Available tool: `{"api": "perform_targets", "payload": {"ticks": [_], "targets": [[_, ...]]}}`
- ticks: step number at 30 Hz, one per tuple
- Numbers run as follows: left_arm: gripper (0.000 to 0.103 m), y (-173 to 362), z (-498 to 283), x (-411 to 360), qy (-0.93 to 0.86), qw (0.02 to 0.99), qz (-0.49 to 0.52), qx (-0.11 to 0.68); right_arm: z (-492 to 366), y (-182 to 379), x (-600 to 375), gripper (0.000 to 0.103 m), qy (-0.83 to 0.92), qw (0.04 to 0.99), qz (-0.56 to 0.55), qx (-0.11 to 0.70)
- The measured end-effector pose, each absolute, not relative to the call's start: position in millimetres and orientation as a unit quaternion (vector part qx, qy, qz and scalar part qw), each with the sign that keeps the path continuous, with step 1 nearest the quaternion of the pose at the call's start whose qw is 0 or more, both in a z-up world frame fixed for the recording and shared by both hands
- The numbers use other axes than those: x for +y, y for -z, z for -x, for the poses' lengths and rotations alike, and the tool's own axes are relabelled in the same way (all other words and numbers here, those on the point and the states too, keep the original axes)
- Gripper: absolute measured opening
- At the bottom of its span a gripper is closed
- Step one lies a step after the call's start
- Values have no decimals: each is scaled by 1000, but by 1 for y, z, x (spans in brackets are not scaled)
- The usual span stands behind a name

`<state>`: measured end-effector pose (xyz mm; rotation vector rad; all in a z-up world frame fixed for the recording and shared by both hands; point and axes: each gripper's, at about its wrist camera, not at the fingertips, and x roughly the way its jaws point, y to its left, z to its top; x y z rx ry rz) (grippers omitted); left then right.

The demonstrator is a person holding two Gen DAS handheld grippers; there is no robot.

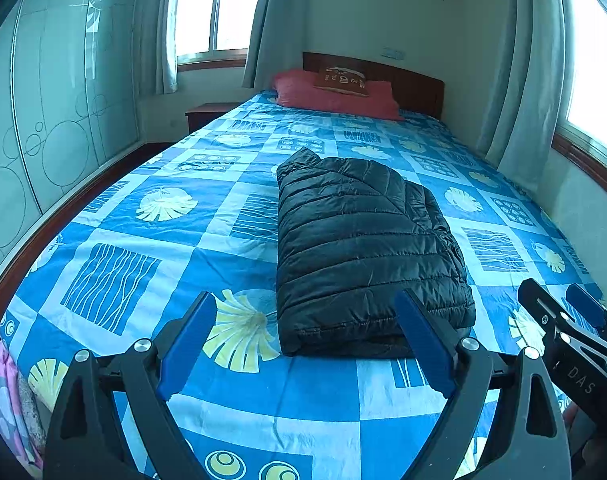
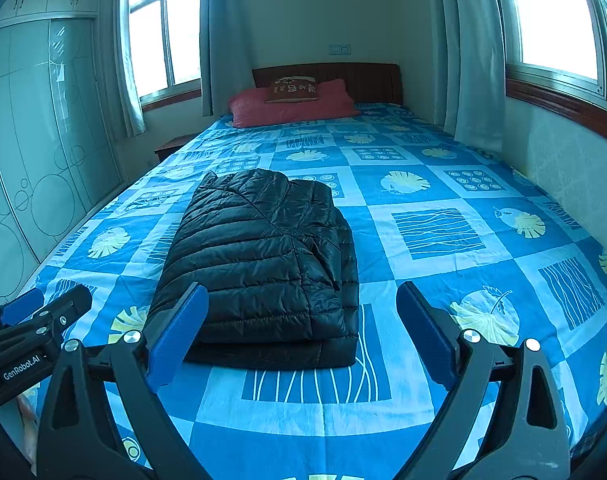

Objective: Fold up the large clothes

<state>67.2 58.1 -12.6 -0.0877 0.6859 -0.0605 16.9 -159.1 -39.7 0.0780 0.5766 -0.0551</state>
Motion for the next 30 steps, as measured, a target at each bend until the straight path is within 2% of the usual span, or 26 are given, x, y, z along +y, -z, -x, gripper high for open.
{"api": "perform_targets", "payload": {"ticks": [30], "targets": [[91, 13, -67, 61, 18, 941, 44, 334, -16, 40, -156, 95, 25, 957, -36, 286]]}}
